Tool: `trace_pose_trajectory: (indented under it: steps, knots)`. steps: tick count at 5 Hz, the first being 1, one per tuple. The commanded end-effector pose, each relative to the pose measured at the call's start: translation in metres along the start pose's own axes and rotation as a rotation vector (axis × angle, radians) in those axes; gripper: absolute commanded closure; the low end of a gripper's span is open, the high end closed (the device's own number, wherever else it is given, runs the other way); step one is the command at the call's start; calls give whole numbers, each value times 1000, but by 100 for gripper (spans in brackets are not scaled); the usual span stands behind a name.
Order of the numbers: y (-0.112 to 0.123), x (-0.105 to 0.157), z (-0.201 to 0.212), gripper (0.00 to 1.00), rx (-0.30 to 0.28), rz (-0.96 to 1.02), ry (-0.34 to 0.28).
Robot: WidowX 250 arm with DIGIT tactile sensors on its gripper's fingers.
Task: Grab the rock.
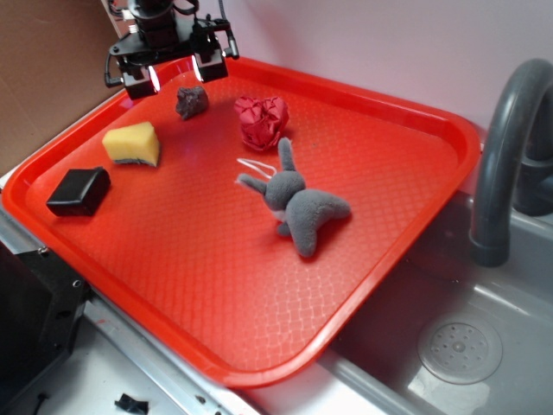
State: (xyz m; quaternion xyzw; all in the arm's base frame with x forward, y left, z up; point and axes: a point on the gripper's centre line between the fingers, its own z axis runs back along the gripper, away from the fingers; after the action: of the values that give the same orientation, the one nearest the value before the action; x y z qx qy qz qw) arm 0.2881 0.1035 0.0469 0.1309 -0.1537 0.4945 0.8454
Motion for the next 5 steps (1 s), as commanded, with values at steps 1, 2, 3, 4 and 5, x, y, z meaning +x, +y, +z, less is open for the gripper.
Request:
trace_pose_trajectory:
  steps: [1,2,3,4,5]
  knots:
    - [-2,16,-10,0,-7,3,-55]
    - [-4,10,-16,0,-5,-7,-42]
    - [-3,7,-14,100,-7,-4,-46]
    - [-2,7,-8,100,-19,-9,-41]
    - [-7,10,37,100,-27,-124,29]
